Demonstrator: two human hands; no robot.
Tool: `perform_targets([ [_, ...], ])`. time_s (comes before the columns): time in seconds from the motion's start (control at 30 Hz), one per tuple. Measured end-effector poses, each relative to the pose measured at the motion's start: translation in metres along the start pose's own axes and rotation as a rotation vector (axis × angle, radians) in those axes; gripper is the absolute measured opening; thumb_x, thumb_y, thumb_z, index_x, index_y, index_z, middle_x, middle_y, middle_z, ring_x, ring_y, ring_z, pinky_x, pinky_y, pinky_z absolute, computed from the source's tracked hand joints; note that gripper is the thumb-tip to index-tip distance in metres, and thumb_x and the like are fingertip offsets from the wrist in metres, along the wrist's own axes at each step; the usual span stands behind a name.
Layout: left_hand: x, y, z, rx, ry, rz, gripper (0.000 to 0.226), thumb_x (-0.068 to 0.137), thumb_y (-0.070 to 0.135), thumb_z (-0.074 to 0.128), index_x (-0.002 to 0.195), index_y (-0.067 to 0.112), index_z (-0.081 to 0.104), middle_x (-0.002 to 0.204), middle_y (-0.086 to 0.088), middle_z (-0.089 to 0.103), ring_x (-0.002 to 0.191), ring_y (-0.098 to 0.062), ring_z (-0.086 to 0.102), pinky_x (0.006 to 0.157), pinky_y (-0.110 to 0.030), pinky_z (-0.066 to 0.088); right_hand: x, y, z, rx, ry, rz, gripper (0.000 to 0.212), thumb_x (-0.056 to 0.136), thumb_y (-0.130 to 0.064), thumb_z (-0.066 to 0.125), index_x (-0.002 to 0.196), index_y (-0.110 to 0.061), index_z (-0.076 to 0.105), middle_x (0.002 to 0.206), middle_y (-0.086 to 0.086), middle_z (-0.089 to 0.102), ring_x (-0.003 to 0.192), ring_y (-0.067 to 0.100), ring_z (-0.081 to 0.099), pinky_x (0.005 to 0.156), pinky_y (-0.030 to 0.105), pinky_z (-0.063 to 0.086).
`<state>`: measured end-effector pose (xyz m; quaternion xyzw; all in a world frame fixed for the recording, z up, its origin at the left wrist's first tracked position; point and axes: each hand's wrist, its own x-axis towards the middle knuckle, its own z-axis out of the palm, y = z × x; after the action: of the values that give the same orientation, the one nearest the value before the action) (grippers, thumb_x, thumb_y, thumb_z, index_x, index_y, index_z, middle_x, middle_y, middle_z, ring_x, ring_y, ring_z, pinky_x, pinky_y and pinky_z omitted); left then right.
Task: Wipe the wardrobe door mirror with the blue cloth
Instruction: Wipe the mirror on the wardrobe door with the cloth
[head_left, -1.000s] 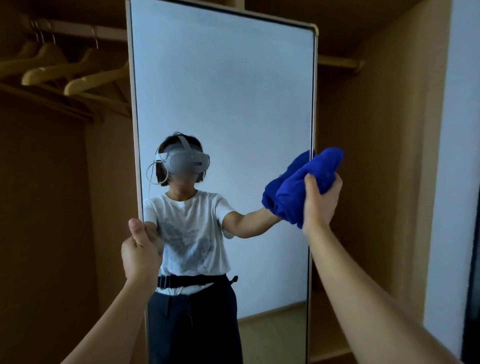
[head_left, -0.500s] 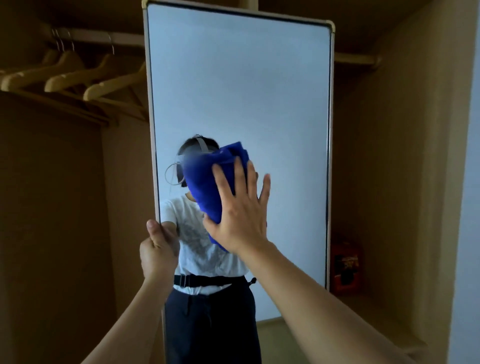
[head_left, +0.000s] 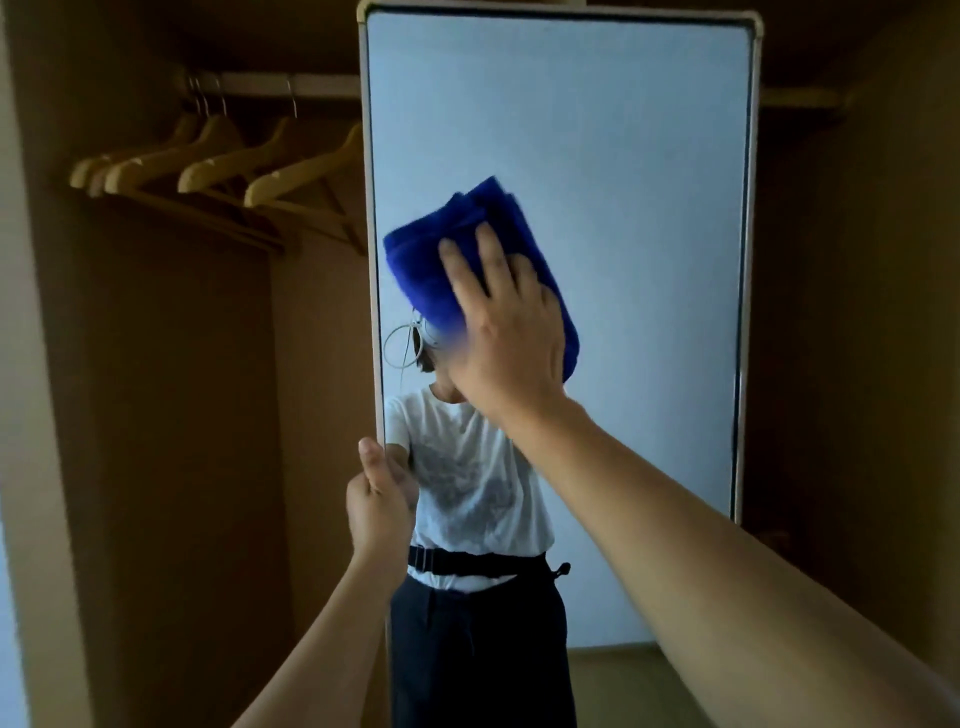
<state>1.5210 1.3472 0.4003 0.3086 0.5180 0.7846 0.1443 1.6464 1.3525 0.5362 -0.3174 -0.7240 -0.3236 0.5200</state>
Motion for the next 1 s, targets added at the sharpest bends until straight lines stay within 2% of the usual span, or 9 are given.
perform_targets([
  [0.1, 0.003, -0.002, 0.0, -0.034, -0.066, 0.044, 0.052, 0.094, 0.058, 0.029, 0.065, 0.022, 0.054, 0.066, 0.0, 0.06, 0.065, -0.017, 0.055, 0.066, -0.035, 0.045, -0.045, -0.024, 0.015, 0.059, -0.071, -0.168, 0.069, 0.079, -0.027, 0.055, 0.145, -0.022, 0.035, 0.153, 0.009, 0.028, 0.128, 0.033, 0.038, 0.097, 0.044, 0.04],
  [0.2, 0.007, -0.004, 0.0, 0.024, -0.139, 0.152, 0.032, 0.101, 0.038, 0.033, 0.079, 0.036, 0.056, 0.067, 0.02, 0.065, 0.069, -0.005, 0.059, 0.065, -0.023, 0.046, -0.067, -0.03, 0.022, 0.081, -0.099, -0.239, 0.066, 0.079, -0.029, 0.056, 0.143, -0.022, 0.04, 0.151, 0.008, 0.034, 0.126, 0.033, 0.042, 0.097, 0.045, 0.042],
  [0.27, 0.006, -0.003, 0.0, -0.026, -0.108, 0.095, 0.047, 0.098, 0.046, 0.032, 0.064, 0.023, 0.054, 0.058, 0.003, 0.058, 0.062, -0.021, 0.053, 0.059, -0.033, 0.041, -0.051, -0.025, 0.021, 0.068, -0.086, -0.286, 0.065, 0.078, -0.028, 0.053, 0.142, -0.021, 0.042, 0.149, 0.008, 0.037, 0.122, 0.032, 0.045, 0.094, 0.045, 0.043],
  [0.33, 0.003, 0.001, 0.0, -0.045, -0.062, 0.039, 0.058, 0.094, 0.055, 0.028, 0.056, 0.016, 0.048, 0.056, -0.004, 0.05, 0.056, -0.02, 0.047, 0.056, -0.032, 0.038, -0.02, -0.022, 0.016, 0.042, -0.07, -0.286, 0.067, 0.077, -0.024, 0.057, 0.142, -0.019, 0.04, 0.148, 0.009, 0.038, 0.12, 0.032, 0.046, 0.092, 0.045, 0.043],
  [0.47, -0.001, 0.005, 0.001, 0.005, -0.049, 0.033, 0.054, 0.093, 0.055, 0.026, 0.058, 0.02, 0.044, 0.056, -0.001, 0.045, 0.052, -0.013, 0.041, 0.053, -0.027, 0.034, 0.055, -0.02, 0.004, -0.038, -0.021, -0.202, 0.069, 0.079, -0.022, 0.06, 0.143, -0.018, 0.033, 0.152, 0.009, 0.029, 0.123, 0.031, 0.041, 0.091, 0.041, 0.04],
  [0.63, 0.001, 0.002, 0.001, -0.001, -0.056, 0.036, 0.059, 0.075, 0.066, 0.025, 0.057, 0.015, 0.049, 0.055, -0.006, 0.051, 0.053, -0.017, 0.048, 0.055, -0.029, 0.04, 0.111, -0.021, -0.002, -0.052, 0.043, -0.15, 0.064, 0.083, -0.023, 0.062, 0.142, -0.022, 0.035, 0.154, 0.006, 0.026, 0.129, 0.03, 0.037, 0.1, 0.042, 0.038],
  [0.77, 0.002, -0.001, 0.001, 0.003, -0.048, 0.016, 0.066, 0.07, 0.069, 0.024, 0.065, 0.011, 0.056, 0.061, -0.009, 0.058, 0.06, -0.019, 0.056, 0.06, -0.032, 0.046, 0.089, -0.02, 0.004, 0.015, 0.077, -0.149, 0.064, 0.081, -0.023, 0.063, 0.14, -0.021, 0.04, 0.153, 0.006, 0.029, 0.129, 0.03, 0.038, 0.099, 0.043, 0.038],
  [0.9, 0.002, 0.002, 0.002, 0.016, -0.028, 0.029, 0.061, 0.086, 0.06, 0.025, 0.063, 0.013, 0.056, 0.061, -0.007, 0.059, 0.061, -0.018, 0.055, 0.059, -0.03, 0.044, 0.042, -0.018, 0.016, 0.047, 0.06, -0.236, 0.063, 0.077, -0.024, 0.064, 0.137, -0.02, 0.046, 0.15, 0.007, 0.036, 0.126, 0.031, 0.043, 0.095, 0.043, 0.04],
  [1.0, 0.001, 0.005, 0.002, 0.035, -0.028, 0.065, 0.059, 0.094, 0.05, 0.026, 0.052, 0.017, 0.051, 0.043, 0.005, 0.053, 0.053, -0.014, 0.05, 0.055, -0.029, 0.039, 0.051, -0.013, 0.015, 0.044, 0.054, -0.27, 0.062, 0.078, -0.024, 0.063, 0.138, -0.021, 0.047, 0.15, 0.005, 0.037, 0.125, 0.029, 0.044, 0.095, 0.042, 0.04],
])
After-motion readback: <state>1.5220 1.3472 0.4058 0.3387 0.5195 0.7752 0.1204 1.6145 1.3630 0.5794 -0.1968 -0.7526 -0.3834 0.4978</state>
